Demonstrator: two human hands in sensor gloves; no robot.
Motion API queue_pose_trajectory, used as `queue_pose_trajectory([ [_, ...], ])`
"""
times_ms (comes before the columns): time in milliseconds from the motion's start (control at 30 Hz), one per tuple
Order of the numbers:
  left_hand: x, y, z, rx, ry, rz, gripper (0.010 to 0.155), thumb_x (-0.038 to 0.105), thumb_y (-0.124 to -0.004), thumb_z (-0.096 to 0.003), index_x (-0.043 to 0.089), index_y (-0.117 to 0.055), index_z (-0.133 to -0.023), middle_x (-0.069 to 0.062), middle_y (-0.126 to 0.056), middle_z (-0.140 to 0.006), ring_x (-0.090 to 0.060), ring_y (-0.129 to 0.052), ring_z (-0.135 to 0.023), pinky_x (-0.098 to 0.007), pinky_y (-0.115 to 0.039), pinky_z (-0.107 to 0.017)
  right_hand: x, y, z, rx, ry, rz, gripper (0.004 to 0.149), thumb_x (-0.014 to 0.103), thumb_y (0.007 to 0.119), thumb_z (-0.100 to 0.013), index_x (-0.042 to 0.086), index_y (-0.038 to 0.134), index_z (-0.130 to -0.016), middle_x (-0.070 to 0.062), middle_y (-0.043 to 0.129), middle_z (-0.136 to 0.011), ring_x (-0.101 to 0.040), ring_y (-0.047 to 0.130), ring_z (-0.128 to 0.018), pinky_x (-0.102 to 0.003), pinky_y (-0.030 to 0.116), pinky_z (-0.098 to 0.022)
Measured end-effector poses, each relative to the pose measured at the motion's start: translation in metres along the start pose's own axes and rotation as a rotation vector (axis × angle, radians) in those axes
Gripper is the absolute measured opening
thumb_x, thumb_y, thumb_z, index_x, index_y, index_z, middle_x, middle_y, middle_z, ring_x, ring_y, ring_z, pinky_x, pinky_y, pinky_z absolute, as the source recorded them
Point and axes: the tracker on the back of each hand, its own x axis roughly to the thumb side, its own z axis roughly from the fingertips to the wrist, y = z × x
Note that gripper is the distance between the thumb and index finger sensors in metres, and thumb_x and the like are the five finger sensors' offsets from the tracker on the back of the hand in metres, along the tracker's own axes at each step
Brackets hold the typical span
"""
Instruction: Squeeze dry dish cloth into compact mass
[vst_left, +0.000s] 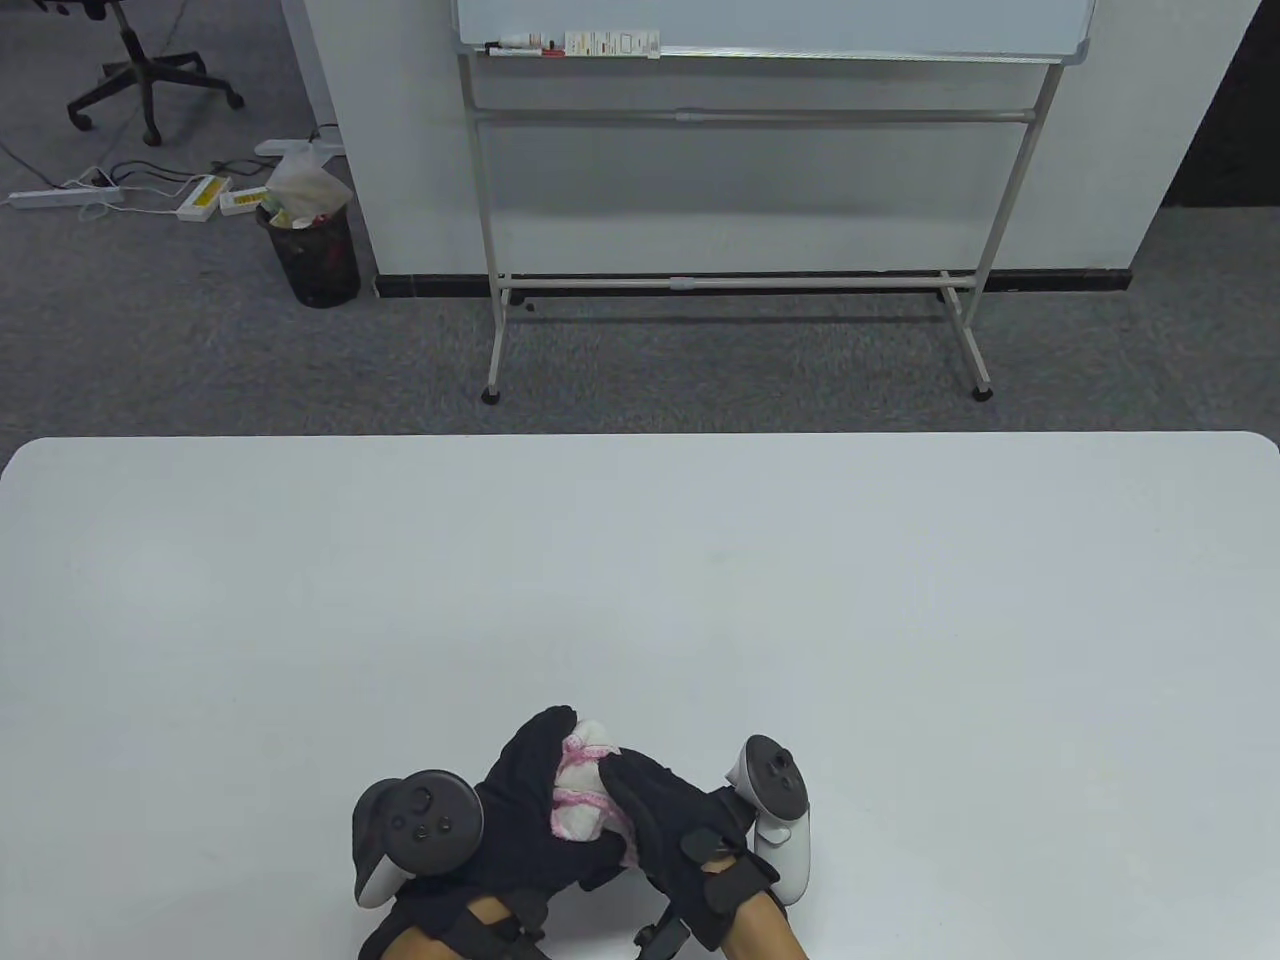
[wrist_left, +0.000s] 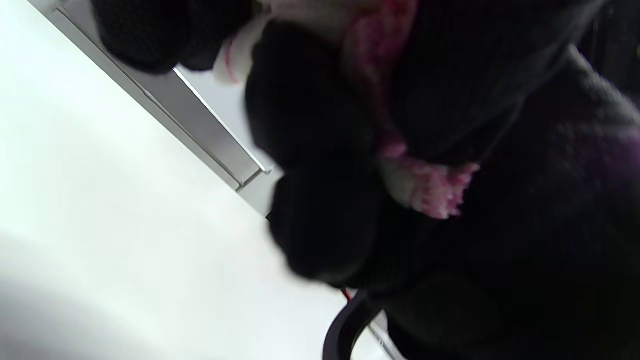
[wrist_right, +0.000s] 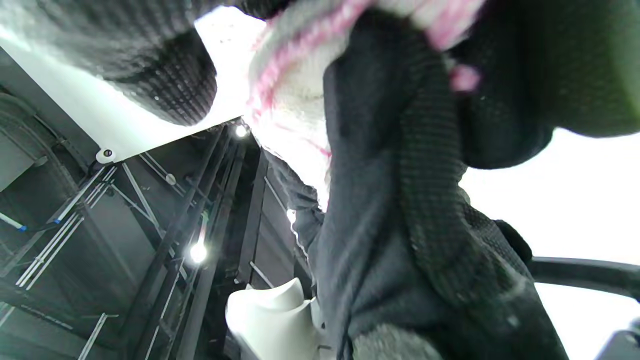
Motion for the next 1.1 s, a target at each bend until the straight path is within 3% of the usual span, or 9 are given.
queue_pose_trajectory([
  [167,-0.012,0.015,0.003,0.13,0.042,0.078,0.076,0.034,-0.096,-0.0437,0.014,-0.048,-0.099,-0.016,-0.067,-0.093,-0.036,-0.096,-0.056,-0.043,-0.086,-0.042,0.011,-0.006,0.001,-0.076,-0.038,0.233,0.09,0.066,0.073,-0.048,-0.005,0.049,-0.098,-0.036,0.07,-0.083,-0.055,0.09,-0.063,-0.063,0.077,-0.04],
  [233,-0.016,0.017,0.002,0.106,0.054,0.152,0.074,0.032,-0.096,-0.0441,0.014,-0.05,-0.099,-0.017,-0.069,-0.092,-0.035,-0.096,-0.052,-0.043,-0.086,-0.04,0.021,-0.008,0.006,-0.17,-0.159,0.425,0.085,0.067,0.072,-0.05,-0.003,0.055,-0.097,-0.032,0.073,-0.084,-0.052,0.09,-0.063,-0.061,0.077,-0.04],
  [300,-0.016,0.015,0.001,0.069,0.051,0.155,0.073,0.032,-0.096,-0.0439,0.013,-0.052,-0.098,-0.018,-0.07,-0.09,-0.035,-0.097,-0.05,-0.043,-0.086,-0.038,0.028,-0.006,0.01,-0.238,-0.253,0.549,0.086,0.068,0.073,-0.05,0.007,0.044,-0.104,-0.029,0.057,-0.097,-0.052,0.079,-0.078,-0.062,0.072,-0.049],
  [433,-0.008,0.003,-0.004,-0.062,-0.011,0.256,0.07,0.029,-0.095,-0.045,0.015,-0.053,-0.099,-0.019,-0.071,-0.092,-0.036,-0.098,-0.053,-0.043,-0.087,-0.04,0.032,0.001,0.008,-0.148,-0.384,0.559,0.086,0.064,0.077,-0.049,0.027,0.028,-0.109,-0.019,0.029,-0.111,-0.051,0.051,-0.1,-0.066,0.054,-0.066],
  [533,0.001,0.001,-0.005,-0.012,-0.035,0.307,0.073,0.027,-0.096,-0.0442,0.016,-0.05,-0.1,-0.019,-0.077,-0.092,-0.036,-0.102,-0.054,-0.043,-0.09,-0.04,0.031,0.006,0.008,-0.086,-0.41,0.522,0.096,0.066,0.082,-0.046,0.031,0.017,-0.107,-0.017,0.016,-0.111,-0.053,0.04,-0.103,-0.066,0.048,-0.069],
  [600,0.005,0.004,-0.003,0.061,-0.033,0.279,0.08,0.03,-0.098,-0.0426,0.015,-0.045,-0.1,-0.018,-0.082,-0.088,-0.032,-0.107,-0.052,-0.041,-0.093,-0.039,0.031,0.01,0.009,-0.1,-0.429,0.506,0.099,0.063,0.087,-0.045,0.029,0.017,-0.107,-0.02,0.019,-0.11,-0.056,0.047,-0.1,-0.066,0.054,-0.067],
  [733,0.004,0.006,0.002,0.182,0.03,0.298,0.085,0.037,-0.101,-0.0403,0.016,-0.044,-0.101,-0.014,-0.086,-0.079,-0.028,-0.105,-0.046,-0.037,-0.092,-0.037,0.034,0.015,0.01,-0.157,-0.451,0.458,0.086,0.052,0.091,-0.045,0.016,0.041,-0.105,-0.025,0.052,-0.099,-0.055,0.073,-0.083,-0.063,0.07,-0.056],
  [933,0.007,-0.007,0.001,0.058,0.099,0.332,0.071,0.046,-0.09,-0.0482,0.022,-0.049,-0.101,-0.002,-0.08,-0.09,-0.037,-0.089,-0.074,-0.048,-0.08,-0.054,0.043,0.013,0.019,-0.285,-0.551,0.525,0.072,0.048,0.088,-0.046,0.013,0.054,-0.098,-0.025,0.064,-0.088,-0.053,0.078,-0.071,-0.063,0.069,-0.047],
  [1100,0.01,-0.022,0.001,0.003,0.074,0.493,0.066,0.037,-0.073,-0.0544,0.022,-0.033,-0.106,-0.016,-0.045,-0.107,-0.056,-0.061,-0.092,-0.063,-0.063,-0.065,0.049,0.014,0.026,-0.362,-0.661,0.603,0.067,0.046,0.085,-0.047,0.012,0.055,-0.097,-0.025,0.063,-0.086,-0.05,0.075,-0.074,-0.063,0.064,-0.052],
])
